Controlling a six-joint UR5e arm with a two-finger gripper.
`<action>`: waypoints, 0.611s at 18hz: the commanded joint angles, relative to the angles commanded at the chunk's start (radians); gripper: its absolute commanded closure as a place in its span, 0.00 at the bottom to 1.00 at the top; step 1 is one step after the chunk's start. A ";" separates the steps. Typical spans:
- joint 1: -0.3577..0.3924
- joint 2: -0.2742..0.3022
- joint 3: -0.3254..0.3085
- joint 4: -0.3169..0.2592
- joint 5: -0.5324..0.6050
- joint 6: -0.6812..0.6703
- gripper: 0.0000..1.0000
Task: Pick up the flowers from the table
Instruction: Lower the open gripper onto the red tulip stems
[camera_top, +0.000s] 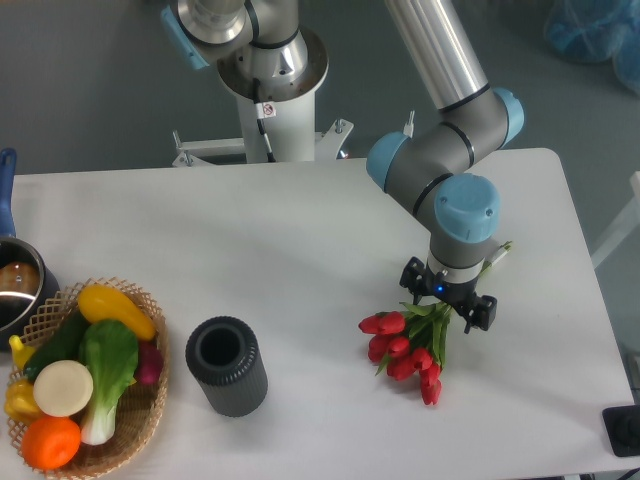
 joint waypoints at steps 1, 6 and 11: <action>0.000 0.000 0.003 0.000 0.000 0.000 0.15; 0.000 0.008 0.006 0.002 -0.002 -0.005 0.97; 0.005 0.041 0.023 -0.002 0.006 -0.008 1.00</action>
